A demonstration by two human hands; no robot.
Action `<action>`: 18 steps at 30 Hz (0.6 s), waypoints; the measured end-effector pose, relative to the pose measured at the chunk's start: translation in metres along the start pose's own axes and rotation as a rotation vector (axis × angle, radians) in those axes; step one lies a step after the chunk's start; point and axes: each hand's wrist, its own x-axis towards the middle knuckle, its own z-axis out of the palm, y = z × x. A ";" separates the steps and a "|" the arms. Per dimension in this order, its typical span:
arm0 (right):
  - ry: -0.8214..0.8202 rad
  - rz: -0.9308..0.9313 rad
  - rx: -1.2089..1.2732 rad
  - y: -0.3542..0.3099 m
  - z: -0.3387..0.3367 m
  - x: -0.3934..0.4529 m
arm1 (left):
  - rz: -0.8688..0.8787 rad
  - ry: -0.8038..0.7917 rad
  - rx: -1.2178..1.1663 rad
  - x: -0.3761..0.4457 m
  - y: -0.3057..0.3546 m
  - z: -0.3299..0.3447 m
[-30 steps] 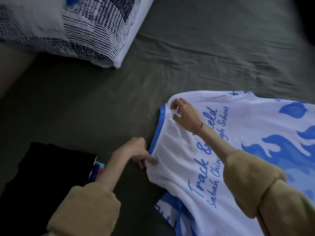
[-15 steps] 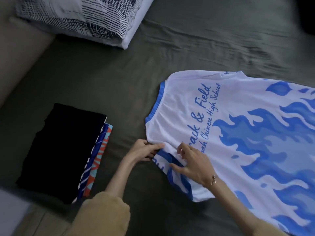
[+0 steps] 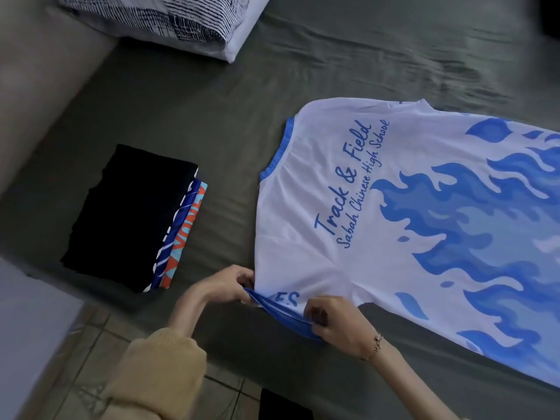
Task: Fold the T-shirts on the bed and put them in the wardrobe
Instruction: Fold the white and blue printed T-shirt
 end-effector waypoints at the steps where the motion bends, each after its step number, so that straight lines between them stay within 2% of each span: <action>1: -0.024 -0.009 0.004 0.001 0.003 -0.002 | -0.050 -0.037 0.052 -0.002 -0.002 0.003; 3: -0.054 -0.021 -0.008 0.003 0.008 -0.005 | -0.103 -0.090 0.095 -0.004 -0.004 0.007; 5: 0.025 0.015 -0.029 0.004 0.011 -0.012 | -0.130 -0.141 0.038 -0.005 -0.004 0.011; 7: 0.282 0.179 0.042 0.006 0.014 -0.019 | -0.168 -0.090 -0.019 -0.005 0.001 0.016; 9: 0.552 0.422 0.181 0.010 0.017 -0.025 | -0.192 0.046 -0.001 -0.002 0.003 0.020; 10: 0.618 0.524 0.243 0.012 0.019 -0.027 | -0.182 0.099 0.015 -0.002 0.003 0.022; 12: 0.644 0.637 0.346 0.013 0.021 -0.028 | -0.131 0.157 0.034 -0.003 0.003 0.025; 14: 0.629 0.669 0.481 0.010 0.023 -0.026 | -0.105 0.188 0.032 -0.006 0.002 0.025; 18: 0.501 0.703 0.599 0.008 0.025 -0.019 | -0.093 0.164 -0.127 -0.011 0.000 0.021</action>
